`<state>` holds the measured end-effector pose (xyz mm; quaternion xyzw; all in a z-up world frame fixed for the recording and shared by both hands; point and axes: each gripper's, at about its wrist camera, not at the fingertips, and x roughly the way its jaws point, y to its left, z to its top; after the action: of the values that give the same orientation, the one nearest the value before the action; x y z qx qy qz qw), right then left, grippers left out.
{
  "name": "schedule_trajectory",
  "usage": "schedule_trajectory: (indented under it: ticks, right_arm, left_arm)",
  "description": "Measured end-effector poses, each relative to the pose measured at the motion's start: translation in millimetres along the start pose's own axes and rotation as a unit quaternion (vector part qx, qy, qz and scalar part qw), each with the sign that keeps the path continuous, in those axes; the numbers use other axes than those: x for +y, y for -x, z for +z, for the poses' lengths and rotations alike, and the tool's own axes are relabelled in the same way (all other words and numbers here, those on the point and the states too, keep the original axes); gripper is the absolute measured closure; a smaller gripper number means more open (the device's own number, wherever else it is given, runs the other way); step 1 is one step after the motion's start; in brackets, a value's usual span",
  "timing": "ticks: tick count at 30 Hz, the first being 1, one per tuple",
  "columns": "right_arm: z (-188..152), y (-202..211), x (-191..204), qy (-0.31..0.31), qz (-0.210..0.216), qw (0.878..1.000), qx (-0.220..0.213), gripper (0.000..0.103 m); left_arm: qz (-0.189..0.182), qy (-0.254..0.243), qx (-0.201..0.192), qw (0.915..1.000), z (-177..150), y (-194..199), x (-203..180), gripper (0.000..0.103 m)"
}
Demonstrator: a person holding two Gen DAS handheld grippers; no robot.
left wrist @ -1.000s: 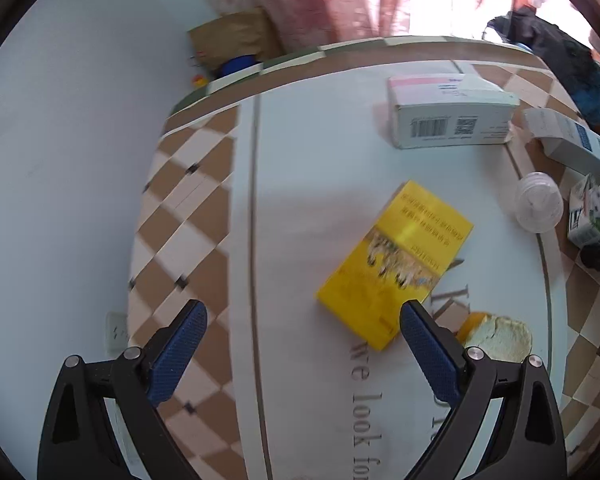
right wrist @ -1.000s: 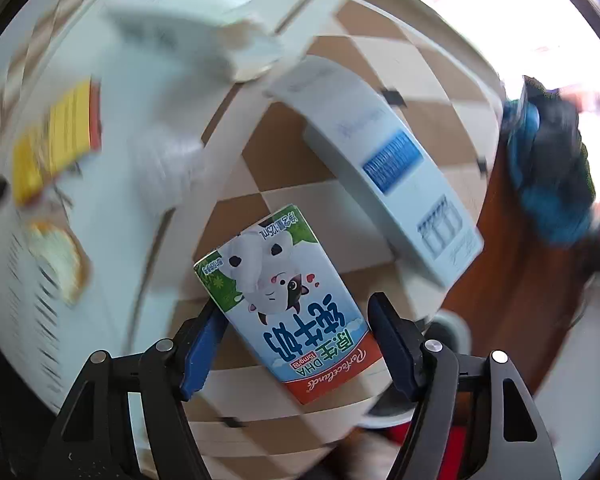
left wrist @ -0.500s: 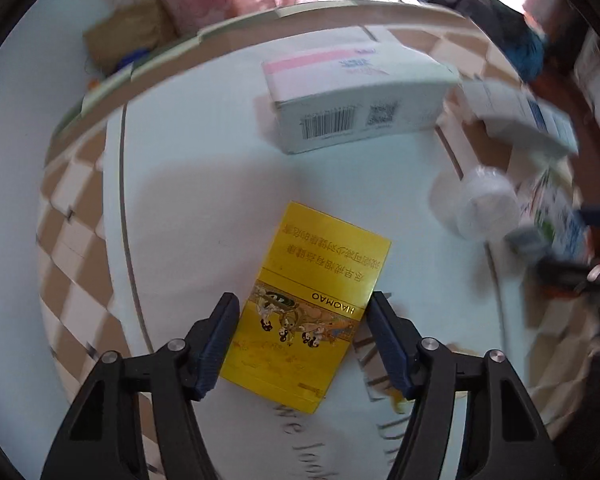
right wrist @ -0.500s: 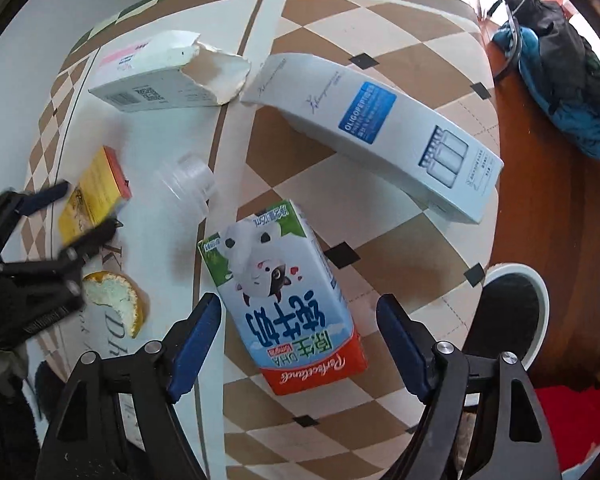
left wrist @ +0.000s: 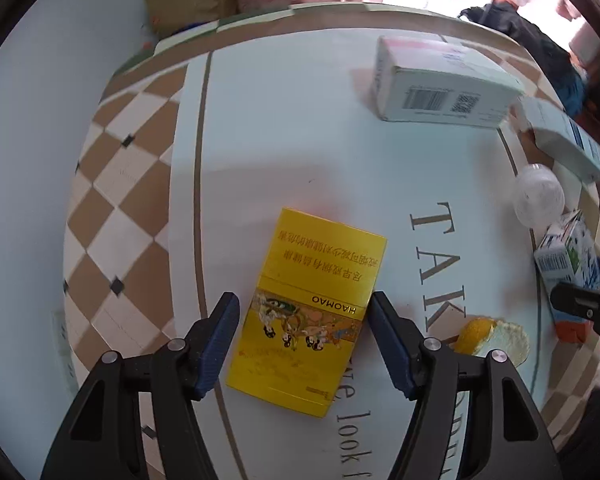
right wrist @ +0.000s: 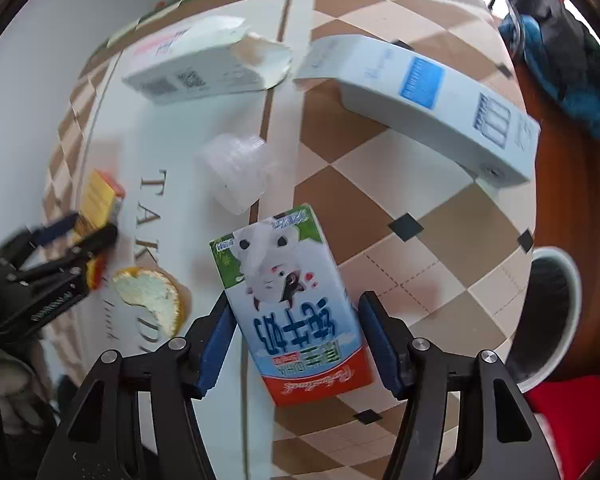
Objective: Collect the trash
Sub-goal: 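Lift the yellow box and milk carton toward the bin with both tools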
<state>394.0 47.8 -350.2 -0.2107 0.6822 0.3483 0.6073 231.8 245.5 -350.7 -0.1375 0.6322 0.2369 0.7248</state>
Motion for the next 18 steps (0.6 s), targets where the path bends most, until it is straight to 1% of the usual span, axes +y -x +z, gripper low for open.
schedule_trajectory:
  ticks: [3, 4, 6, 7, 9, 11, 13, 15, 18]
  right_arm:
    - [-1, -4, 6, 0.026, -0.038, 0.999, -0.010, 0.038]
    - [-3, -4, 8, 0.032, -0.048, 0.998, -0.013, 0.040]
    - [-7, -5, 16, 0.044, -0.079, 0.996, -0.025, 0.045]
    - [-10, -4, 18, 0.048, -0.085, 0.995, -0.031, 0.046]
    - [-15, -1, 17, 0.042, -0.087, 0.995, -0.038, 0.046]
    - [-23, 5, 13, 0.035, -0.085, 0.995, -0.045, 0.047]
    - [-29, 12, 19, 0.030, -0.082, 0.994, -0.061, 0.047]
    - [-41, 26, 17, 0.022, -0.068, 0.994, -0.080, 0.047]
    - [-60, 52, 9, 0.010, -0.043, 0.993, -0.109, 0.047]
  left_arm:
    - [0.005, -0.012, -0.010, 0.9999, -3, 4, -15, 0.043]
    - [0.003, -0.013, -0.012, 0.9998, -3, 6, -20, 0.046]
    - [0.015, -0.015, -0.016, 0.9997, -8, 8, -23, 0.046]
    - [0.018, -0.015, -0.017, 0.9996, -10, 10, -24, 0.046]
    - [0.025, -0.008, -0.024, 0.9994, -20, 14, -34, 0.047]
    - [0.032, 0.003, -0.040, 0.9987, -28, 27, -33, 0.047]
    - [0.035, 0.018, -0.057, 0.9976, -39, 45, -43, 0.047]
    - [0.042, 0.030, -0.077, 0.9957, -48, 63, -40, 0.047]
    - [0.044, 0.046, -0.105, 0.9924, -65, 92, -41, 0.047]
